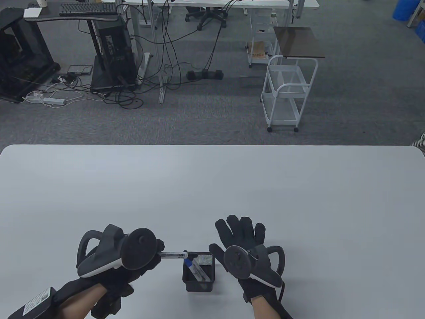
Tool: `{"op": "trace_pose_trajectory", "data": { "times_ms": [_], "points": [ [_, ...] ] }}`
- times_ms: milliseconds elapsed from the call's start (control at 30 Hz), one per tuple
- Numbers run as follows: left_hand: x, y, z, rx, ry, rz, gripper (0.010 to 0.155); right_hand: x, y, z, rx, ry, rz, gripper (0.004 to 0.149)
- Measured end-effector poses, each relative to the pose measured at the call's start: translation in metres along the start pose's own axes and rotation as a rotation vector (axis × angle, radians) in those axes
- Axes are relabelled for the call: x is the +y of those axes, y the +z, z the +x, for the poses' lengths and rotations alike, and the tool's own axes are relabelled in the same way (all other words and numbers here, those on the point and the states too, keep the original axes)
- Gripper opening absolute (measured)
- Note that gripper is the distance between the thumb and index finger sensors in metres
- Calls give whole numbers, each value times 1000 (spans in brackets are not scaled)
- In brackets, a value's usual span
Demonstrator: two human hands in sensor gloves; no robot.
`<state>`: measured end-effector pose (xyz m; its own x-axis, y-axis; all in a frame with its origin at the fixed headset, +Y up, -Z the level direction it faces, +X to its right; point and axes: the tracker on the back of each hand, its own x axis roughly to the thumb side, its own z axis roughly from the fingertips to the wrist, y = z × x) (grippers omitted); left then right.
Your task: Insert the markers into the pen holder
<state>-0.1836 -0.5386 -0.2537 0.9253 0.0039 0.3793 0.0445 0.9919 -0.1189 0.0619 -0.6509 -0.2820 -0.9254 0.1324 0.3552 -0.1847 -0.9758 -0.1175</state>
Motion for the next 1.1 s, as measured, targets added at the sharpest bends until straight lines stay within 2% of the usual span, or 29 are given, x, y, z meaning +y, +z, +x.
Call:
{"op": "trace_pose_trajectory", "data": {
  "times_ms": [333,567,1100],
  "points": [
    [-3,-9,21,-26,-109,-51,44,1,0,0,-2,0,0,70],
    [-19,-24,36,-61,-138,-95,43,1,-1,1,-6,3,2,69],
    [-48,-45,48,-90,-180,-87,43,3,-1,4,-13,11,8,69]
  ]
}}
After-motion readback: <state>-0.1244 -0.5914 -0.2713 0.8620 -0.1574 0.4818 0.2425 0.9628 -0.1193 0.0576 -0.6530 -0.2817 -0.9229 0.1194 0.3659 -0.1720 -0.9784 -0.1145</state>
